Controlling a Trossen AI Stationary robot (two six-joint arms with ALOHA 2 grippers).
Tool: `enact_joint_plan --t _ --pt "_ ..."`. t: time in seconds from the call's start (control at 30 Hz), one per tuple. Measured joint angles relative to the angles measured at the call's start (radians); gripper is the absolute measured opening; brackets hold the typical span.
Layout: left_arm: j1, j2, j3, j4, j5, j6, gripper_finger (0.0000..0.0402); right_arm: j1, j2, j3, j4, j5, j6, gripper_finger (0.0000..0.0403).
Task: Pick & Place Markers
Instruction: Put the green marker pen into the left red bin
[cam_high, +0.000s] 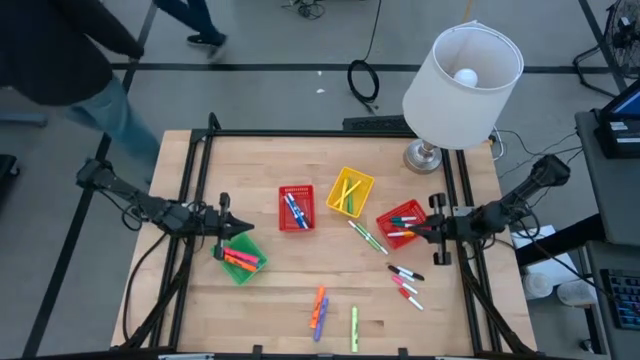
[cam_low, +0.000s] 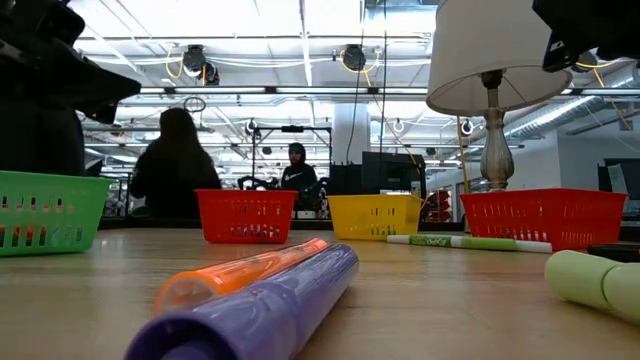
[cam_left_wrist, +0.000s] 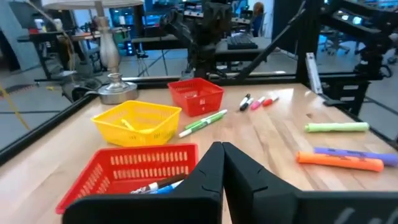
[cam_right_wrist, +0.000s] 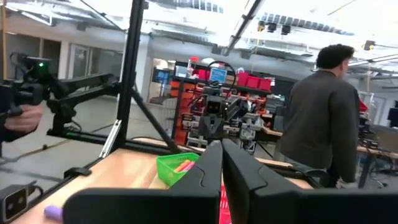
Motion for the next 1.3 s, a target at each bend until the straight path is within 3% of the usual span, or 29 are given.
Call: enact_joint_plan --t 0.13,0.3,0.57,0.77,0.87,1.13,1.3 --pt "0.004 0.000 0.000 0.006 0.014 -0.014 0.0008 -0.004 0.119 0.064 -0.007 0.000 0.024 0.0000" --pt "0.004 0.000 0.000 0.007 0.001 -0.027 0.0019 -0.003 0.394 0.268 -0.136 0.044 0.151 0.0000" --pt "0.004 0.002 0.000 0.007 -0.002 -0.029 0.0020 -0.053 0.944 0.787 -0.721 0.104 0.478 0.0000" --pt "0.004 0.001 0.000 0.022 -0.002 -0.029 0.0021 -0.170 1.257 1.152 -1.194 -0.084 0.649 0.0000" --pt "0.004 0.001 0.000 0.028 -0.002 -0.031 0.0021 -0.206 1.350 1.234 -1.305 -0.111 0.668 0.0000" --pt "0.004 0.001 0.000 0.049 -0.002 -0.074 0.0021 -0.313 1.399 1.250 -1.282 -0.214 0.772 0.0005" --pt "0.004 0.002 0.000 0.051 -0.002 -0.080 0.0021 -0.359 1.420 1.250 -1.278 -0.269 0.777 0.0036"
